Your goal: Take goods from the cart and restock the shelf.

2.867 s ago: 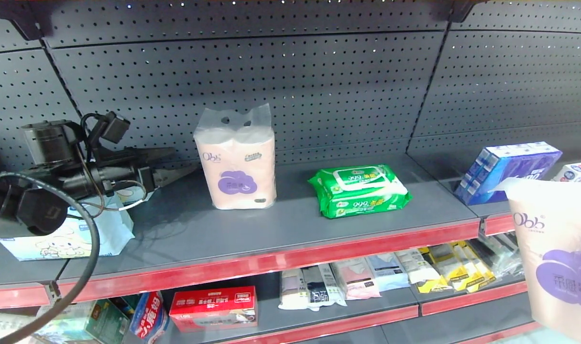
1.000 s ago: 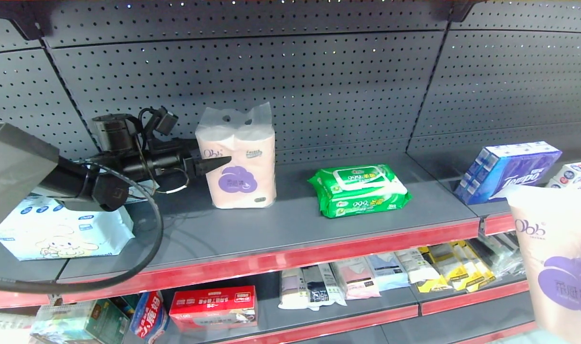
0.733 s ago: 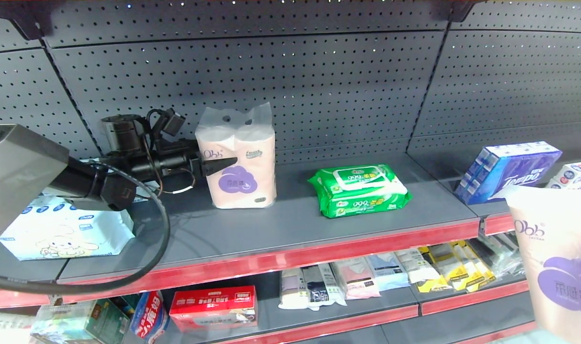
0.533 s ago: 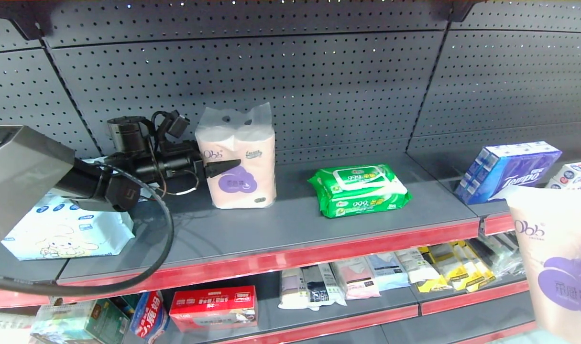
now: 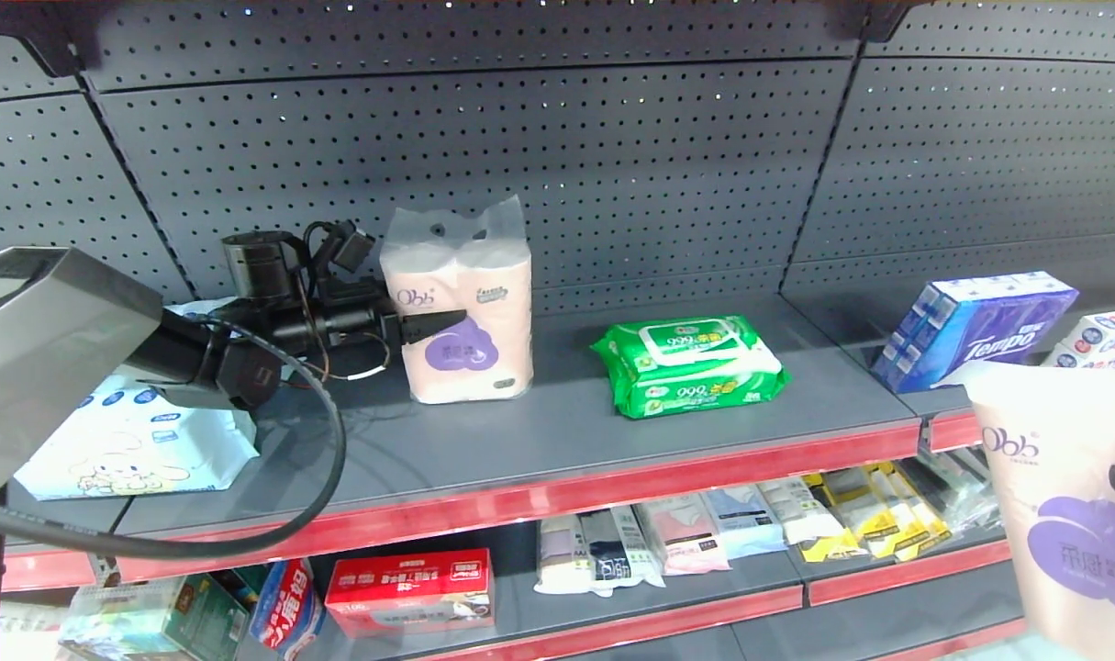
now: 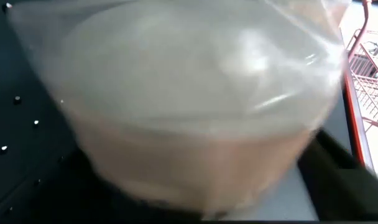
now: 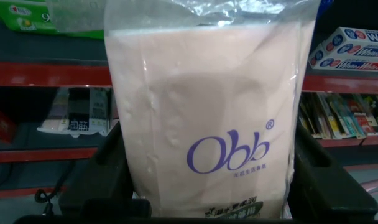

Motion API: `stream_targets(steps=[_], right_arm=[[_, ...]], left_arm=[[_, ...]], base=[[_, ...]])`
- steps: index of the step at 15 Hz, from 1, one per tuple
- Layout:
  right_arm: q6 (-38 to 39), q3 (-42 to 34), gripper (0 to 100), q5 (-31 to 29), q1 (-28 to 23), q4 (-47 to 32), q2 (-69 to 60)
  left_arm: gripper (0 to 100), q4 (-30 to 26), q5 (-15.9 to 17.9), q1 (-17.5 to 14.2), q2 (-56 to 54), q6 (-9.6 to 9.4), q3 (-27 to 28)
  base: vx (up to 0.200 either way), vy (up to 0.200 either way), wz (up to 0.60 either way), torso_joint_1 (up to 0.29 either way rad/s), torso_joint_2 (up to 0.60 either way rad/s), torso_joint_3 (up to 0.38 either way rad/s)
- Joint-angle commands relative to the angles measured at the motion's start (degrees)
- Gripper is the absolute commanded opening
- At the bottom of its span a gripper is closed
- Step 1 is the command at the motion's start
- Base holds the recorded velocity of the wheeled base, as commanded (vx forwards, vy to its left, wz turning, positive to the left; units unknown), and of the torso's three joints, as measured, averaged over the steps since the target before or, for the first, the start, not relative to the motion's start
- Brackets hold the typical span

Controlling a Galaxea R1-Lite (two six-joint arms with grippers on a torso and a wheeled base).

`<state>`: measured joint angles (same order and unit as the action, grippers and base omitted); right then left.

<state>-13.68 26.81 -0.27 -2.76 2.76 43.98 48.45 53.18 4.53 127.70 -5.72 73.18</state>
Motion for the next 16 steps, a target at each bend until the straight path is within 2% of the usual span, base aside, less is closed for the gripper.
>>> stream_targets(steps=[1,6,8,9,12,13,14,15,16], right_arm=[[0.0,-0.3,0,0.0,0.0,0.1,-0.1],[0.0,-0.4,0,0.0,0.0,0.1,0.1],[0.0,-0.4,0,0.0,0.0,0.1,0.1],[0.0,-0.4,0,0.0,0.0,0.1,0.1],[0.0,-0.4,0,0.1,0.0,0.1,0.7],[0.0,-0.4,0,0.1,0.0,0.1,0.7],[0.0,-0.4,0,0.2,0.0,0.1,1.1],[0.0,-0.4,0,0.3,0.1,0.1,1.5],[0.0,-0.4,0,0.3,0.1,0.1,1.5]], left_arm=[[0,-0.3,-0.1,0.0,0.5,0.09,0.5],[0,0.2,0.0,0.1,0.4,-0.08,0.1],[0,2.1,1.6,-0.1,-0.5,0.0,-1.2],[0,2.4,2.6,-0.4,-2.1,0.18,-2.5],[0,2.7,3.1,-1.3,-6.4,1.76,-6.5],[0,2.7,3.1,-1.3,-6.4,1.76,-6.5],[0,4.6,4.0,-2.0,-8.6,2.2,-10.5],[0,7.7,5.2,-2.8,-9.2,2.38,-13.1],[0,10.0,5.4,-3.5,-9.4,3.34,-14.3]], base=[[0.0,0.0,0.0,0.0,0.0,0.0],[0.0,0.0,0.0,0.0,0.0,0.0],[0.0,0.0,0.0,0.0,0.0,0.0],[0.0,0.0,0.0,0.0,0.0,0.0],[0.0,0.0,0.0,0.0,0.0,0.0],[0.0,0.0,0.0,0.0,0.0,0.0],[0.0,0.0,0.0,0.0,0.0,0.0],[0.0,0.0,0.0,0.0,0.0,0.0],[0.0,0.0,0.0,0.0,0.0,0.0]])
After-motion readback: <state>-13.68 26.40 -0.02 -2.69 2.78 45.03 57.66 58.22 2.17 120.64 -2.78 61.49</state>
